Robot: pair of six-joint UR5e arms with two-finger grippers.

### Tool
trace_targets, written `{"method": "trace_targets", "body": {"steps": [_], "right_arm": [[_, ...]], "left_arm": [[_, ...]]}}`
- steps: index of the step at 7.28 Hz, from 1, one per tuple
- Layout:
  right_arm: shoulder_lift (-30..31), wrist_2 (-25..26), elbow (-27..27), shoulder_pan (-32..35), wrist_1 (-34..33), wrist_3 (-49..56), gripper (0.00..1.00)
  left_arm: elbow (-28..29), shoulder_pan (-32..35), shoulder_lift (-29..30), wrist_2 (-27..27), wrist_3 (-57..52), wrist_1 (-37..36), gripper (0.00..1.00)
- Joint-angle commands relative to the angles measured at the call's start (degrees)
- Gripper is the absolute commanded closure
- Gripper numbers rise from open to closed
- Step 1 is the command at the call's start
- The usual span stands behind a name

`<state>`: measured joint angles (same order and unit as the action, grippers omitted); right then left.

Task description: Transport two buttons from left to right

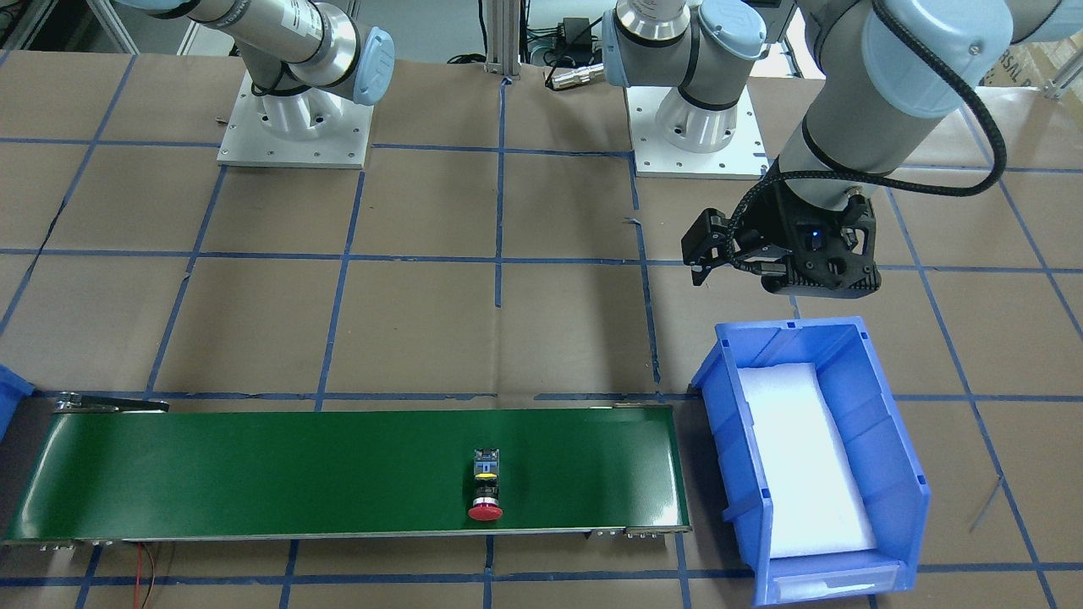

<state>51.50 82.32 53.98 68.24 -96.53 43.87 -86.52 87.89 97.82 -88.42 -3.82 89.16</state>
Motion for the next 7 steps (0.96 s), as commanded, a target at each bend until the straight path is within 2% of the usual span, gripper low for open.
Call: {"method": "trace_targets", "body": {"steps": [1, 3, 5, 7], "right_arm": [[0.0, 0.12, 0.43, 6.52, -0.15, -9.28, 0.23], [-0.09, 0.47, 0.95, 12.15, -0.24, -20.43, 0.23], [1.22, 0.99, 6.11, 14.63, -2.6, -28.11, 0.22], [2.72, 1.17, 8.24, 17.69, -2.7, -34.69, 0.23]], "left_arm": [[0.04, 0.17, 0.27, 0.0, 0.13, -0.03, 0.0], [-0.05, 0.09, 0.01, -0.09, -0.48, 0.05, 0.0], [-0.05, 0.0, -0.08, -0.09, -0.48, -0.03, 0.0], [-0.05, 0.08, -0.08, -0.09, -0.48, 0.05, 0.0]]}}
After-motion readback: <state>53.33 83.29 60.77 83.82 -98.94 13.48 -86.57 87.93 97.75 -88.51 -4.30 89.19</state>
